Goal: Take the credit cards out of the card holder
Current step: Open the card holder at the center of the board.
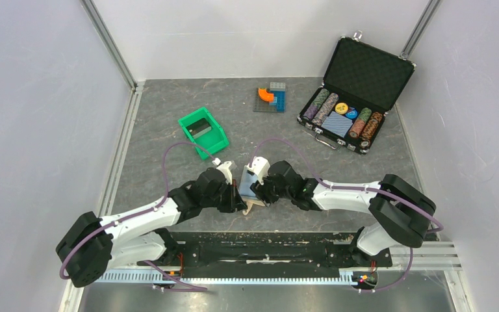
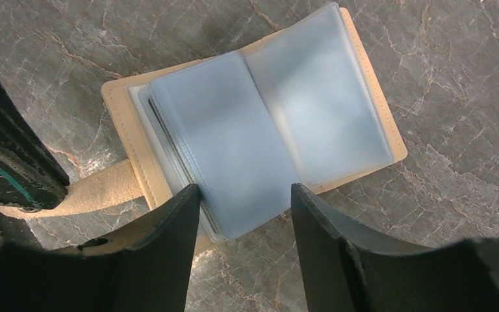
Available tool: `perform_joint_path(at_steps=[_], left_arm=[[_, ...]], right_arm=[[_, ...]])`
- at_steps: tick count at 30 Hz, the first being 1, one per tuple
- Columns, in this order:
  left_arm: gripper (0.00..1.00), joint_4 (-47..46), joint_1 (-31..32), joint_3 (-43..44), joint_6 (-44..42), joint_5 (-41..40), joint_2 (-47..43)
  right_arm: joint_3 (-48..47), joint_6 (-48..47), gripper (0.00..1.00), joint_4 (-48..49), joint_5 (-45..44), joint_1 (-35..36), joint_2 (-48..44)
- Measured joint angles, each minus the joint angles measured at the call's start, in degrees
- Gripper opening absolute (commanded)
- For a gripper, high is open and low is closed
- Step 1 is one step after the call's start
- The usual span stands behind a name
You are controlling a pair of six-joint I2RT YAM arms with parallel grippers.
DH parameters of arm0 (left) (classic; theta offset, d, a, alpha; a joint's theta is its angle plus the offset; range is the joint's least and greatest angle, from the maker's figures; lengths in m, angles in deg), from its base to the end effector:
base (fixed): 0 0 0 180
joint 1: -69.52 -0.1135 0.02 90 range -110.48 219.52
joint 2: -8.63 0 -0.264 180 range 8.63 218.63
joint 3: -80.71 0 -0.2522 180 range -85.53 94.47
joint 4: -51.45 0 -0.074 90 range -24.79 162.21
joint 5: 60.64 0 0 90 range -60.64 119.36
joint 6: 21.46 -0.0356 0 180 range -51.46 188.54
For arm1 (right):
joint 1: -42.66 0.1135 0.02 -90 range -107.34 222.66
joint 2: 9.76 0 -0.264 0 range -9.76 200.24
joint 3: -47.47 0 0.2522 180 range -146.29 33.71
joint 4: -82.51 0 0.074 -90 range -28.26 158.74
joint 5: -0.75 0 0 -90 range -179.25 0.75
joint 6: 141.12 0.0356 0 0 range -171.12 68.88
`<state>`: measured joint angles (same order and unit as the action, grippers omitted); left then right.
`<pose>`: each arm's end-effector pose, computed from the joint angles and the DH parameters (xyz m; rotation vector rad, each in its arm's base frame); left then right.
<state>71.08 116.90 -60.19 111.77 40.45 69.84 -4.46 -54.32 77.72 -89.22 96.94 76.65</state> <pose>0.1357 -0.1575 0.1774 0.1998 2.5020 -0.9697 0.1729 0.2405 0.1648 -1.1064 2.0169 0.4707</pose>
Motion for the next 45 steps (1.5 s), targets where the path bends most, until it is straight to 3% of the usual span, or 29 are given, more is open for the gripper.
perform_joint_path(at_steps=[27,45], left_arm=[[0.02,-0.42,-0.04,-0.24,0.0,-0.5,-0.28],[0.02,3.58,-0.02,-0.28,-0.02,-2.14,0.46]], right_arm=[[-1.16,0.13,0.47,0.76,-3.61,0.37,-0.44],[-3.72,-0.26,0.29,-0.11,-9.01,-0.48,0.52]])
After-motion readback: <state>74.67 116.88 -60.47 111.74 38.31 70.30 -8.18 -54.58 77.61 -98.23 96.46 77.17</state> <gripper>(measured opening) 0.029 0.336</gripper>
